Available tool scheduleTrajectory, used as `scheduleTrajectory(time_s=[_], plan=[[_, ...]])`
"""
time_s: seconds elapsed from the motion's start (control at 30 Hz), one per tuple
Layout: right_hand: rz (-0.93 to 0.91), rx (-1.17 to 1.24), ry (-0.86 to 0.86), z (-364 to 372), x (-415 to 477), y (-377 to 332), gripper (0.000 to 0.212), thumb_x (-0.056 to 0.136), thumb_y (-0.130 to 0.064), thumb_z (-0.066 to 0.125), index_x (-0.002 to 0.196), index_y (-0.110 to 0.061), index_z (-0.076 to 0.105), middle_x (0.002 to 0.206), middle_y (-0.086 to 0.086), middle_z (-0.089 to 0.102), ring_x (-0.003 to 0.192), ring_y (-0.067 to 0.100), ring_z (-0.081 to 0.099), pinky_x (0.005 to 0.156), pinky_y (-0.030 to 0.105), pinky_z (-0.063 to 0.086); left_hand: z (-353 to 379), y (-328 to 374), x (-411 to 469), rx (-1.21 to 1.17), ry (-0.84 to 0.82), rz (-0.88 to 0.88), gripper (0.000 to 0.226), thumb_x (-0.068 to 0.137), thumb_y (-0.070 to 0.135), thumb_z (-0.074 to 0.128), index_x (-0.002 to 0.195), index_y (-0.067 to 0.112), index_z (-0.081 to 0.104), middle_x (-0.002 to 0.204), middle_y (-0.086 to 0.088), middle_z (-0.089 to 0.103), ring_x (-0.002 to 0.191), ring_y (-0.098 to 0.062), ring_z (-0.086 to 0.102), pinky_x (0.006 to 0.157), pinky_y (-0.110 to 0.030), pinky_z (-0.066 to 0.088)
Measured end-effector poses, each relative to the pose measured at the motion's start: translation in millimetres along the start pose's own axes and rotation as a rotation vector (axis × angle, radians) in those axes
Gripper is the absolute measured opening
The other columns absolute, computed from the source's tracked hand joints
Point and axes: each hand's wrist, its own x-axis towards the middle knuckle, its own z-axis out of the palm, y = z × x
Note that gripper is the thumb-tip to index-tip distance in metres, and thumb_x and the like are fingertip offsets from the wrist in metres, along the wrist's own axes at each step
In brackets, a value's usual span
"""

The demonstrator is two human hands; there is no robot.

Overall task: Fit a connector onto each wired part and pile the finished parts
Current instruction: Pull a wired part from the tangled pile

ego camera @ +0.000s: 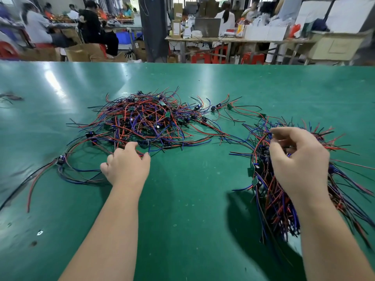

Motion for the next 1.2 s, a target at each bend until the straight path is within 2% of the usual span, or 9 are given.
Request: scheduleTrajectory(time_s=[0.2, 0.3, 0.5, 0.63, 0.7, 0.83, 0.93, 1.03, 1.2], plan=[[-0.013, 0.054, -0.037, 3.9, -4.6, -5.7, 0.016, 0.086, -0.005, 0.061, 0.096, -0.013, 0.071, 0.083, -0.001, 0.065, 0.068, 0.005, 0.053, 0.071, 0.025, 0.044, 2.8, 5.9, 1.5, -0.089, -0.026, 0.015, 0.035, 0.094, 0.017, 0.037, 0.115, 0.030, 0.062, 0.109, -0.003, 0.065, 0.105, -0.027, 0.051, 0.091, -0.039, 0.026], [-0.002, 0.141, -0.057, 7.4, -8.6, -10.5, 0.017, 0.086, -0.004, 0.061, 0.092, -0.017, 0.070, 0.079, -0.002, 0.068, 0.066, 0.006, 0.059, 0.066, 0.021, 0.047, -3.7, 13.7, -6.1, -0.437, 0.213, 0.093, 0.037, 0.095, 0.014, 0.036, 0.117, 0.021, 0.065, 0.112, -0.006, 0.064, 0.100, -0.025, 0.055, 0.090, -0.036, 0.027], [0.207, 0.590, -0.347, 17.0, -19.5, -25.5, 0.029, 0.092, 0.002, 0.053, 0.089, -0.021, 0.070, 0.074, 0.003, 0.071, 0.053, 0.018, 0.067, 0.049, 0.019, 0.048, -28.7, 42.5, -42.2, -0.753, 0.561, 0.677, 0.037, 0.097, 0.015, 0.040, 0.127, 0.000, 0.057, 0.092, -0.011, 0.058, 0.086, -0.028, 0.051, 0.078, -0.041, 0.044], [0.514, 0.994, -0.445, 22.8, -16.0, -33.3, 0.018, 0.094, -0.025, 0.052, 0.101, -0.017, 0.067, 0.084, 0.011, 0.073, 0.067, 0.021, 0.069, 0.057, 0.023, 0.053, -31.6, 65.0, -87.4, -0.695, 0.424, 1.140, 0.035, 0.091, 0.015, 0.047, 0.121, 0.005, 0.062, 0.094, -0.003, 0.056, 0.082, -0.024, 0.050, 0.077, -0.040, 0.042], [0.656, 1.178, -0.468, 21.5, -12.1, -34.8, 0.035, 0.081, -0.039, 0.055, 0.104, -0.013, 0.063, 0.089, 0.015, 0.072, 0.072, 0.021, 0.069, 0.060, 0.025, 0.056, -29.3, 72.6, -107.5, -0.644, 0.335, 1.307, 0.035, 0.085, 0.019, 0.054, 0.114, 0.007, 0.067, 0.095, -0.004, 0.063, 0.082, -0.025, 0.055, 0.077, -0.039, 0.044], [0.661, 1.265, -0.417, 12.1, -7.0, -31.5, 0.031, 0.072, -0.017, 0.063, 0.102, -0.006, 0.061, 0.087, 0.013, 0.073, 0.073, 0.018, 0.071, 0.053, 0.017, 0.052, -25.6, 79.1, -125.1, -0.587, 0.215, 1.446, 0.034, 0.077, 0.026, 0.060, 0.103, 0.007, 0.070, 0.087, -0.005, 0.063, 0.079, -0.027, 0.052, 0.071, -0.038, 0.044], [0.671, 1.278, -0.349, 8.1, -4.0, -27.5, 0.027, 0.067, -0.004, 0.062, 0.094, -0.006, 0.063, 0.078, 0.011, 0.073, 0.065, 0.014, 0.070, 0.050, 0.015, 0.050, -22.6, 76.2, -123.5, -0.719, 0.065, 1.377, 0.029, 0.080, 0.026, 0.056, 0.106, 0.015, 0.063, 0.087, 0.001, 0.062, 0.078, -0.023, 0.054, 0.074, -0.039, 0.044], [0.667, 1.272, -0.365, 9.1, -4.1, -24.8, 0.018, 0.067, -0.002, 0.062, 0.081, -0.010, 0.071, 0.078, 0.014, 0.073, 0.063, 0.016, 0.070, 0.053, 0.017, 0.052, -18.3, 73.9, -116.7, -1.073, -0.197, 0.979, 0.017, 0.091, 0.029, 0.043, 0.108, 0.031, 0.044, 0.081, 0.007, 0.062, 0.070, -0.011, 0.056, 0.070, -0.031, 0.045], [0.666, 1.187, -0.646, 12.1, -12.2, -25.0, 0.029, 0.066, -0.003, 0.066, 0.095, -0.002, 0.064, 0.081, 0.019, 0.073, 0.065, 0.019, 0.071, 0.053, 0.018, 0.053, -16.0, 77.1, -98.5, -1.296, -0.403, 0.445, 0.026, 0.094, 0.039, 0.042, 0.101, 0.025, 0.063, 0.079, 0.010, 0.069, 0.069, -0.008, 0.057, 0.065, -0.024, 0.047]])
